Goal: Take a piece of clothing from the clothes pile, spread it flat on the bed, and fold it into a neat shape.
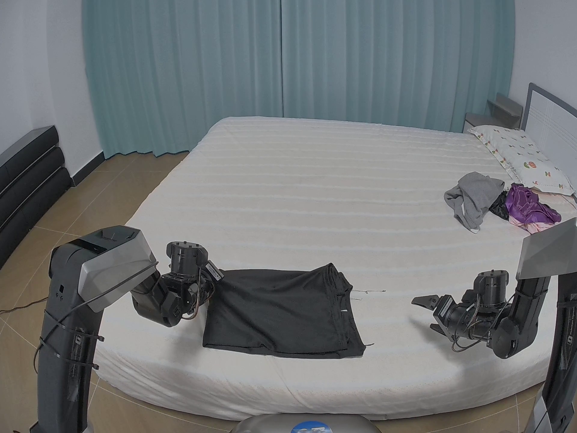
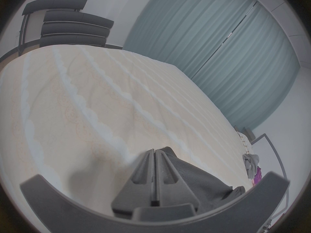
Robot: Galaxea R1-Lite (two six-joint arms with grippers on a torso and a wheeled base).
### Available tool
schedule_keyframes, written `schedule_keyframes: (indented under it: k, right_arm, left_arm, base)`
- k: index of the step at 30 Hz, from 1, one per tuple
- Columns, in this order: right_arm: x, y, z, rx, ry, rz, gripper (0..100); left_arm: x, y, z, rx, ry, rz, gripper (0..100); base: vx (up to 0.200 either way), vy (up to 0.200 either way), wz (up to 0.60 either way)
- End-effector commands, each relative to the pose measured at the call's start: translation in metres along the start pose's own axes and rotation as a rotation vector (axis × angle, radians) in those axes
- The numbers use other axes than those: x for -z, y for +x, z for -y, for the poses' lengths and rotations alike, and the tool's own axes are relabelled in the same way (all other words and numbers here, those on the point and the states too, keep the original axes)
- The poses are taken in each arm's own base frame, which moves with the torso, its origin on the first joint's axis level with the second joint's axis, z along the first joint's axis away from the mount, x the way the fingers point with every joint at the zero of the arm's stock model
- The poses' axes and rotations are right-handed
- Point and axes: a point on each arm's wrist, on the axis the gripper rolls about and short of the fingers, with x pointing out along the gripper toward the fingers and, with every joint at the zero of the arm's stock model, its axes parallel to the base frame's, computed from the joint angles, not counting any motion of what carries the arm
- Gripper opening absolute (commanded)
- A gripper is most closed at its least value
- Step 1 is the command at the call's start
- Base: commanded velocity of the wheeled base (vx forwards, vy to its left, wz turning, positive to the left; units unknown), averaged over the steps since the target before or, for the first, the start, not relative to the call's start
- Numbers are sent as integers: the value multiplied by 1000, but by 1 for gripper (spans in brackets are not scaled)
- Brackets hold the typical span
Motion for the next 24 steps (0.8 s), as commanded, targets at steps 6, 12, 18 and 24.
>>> schedule_keyframes:
  k: [6, 12, 18, 24]
  right_arm:
    - [0, 0, 0, 0, 0, -1, 100]
    - [0, 0, 0, 1, -1, 0, 100]
    - [0, 1, 0, 3, -3, 0, 100]
    - [-1, 3, 0, 6, -13, 4, 100]
  left_arm:
    - [-3, -3, 2, 6, -25, 8, 100]
    - [-10, -7, 4, 13, -65, 20, 100]
    - [-30, -37, 10, 36, -146, 21, 100]
    - [-31, -64, 4, 19, -137, -1, 100]
  base:
    - [0, 0, 0]
    - [0, 0, 0]
    - [0, 0, 0]
    - [0, 0, 0]
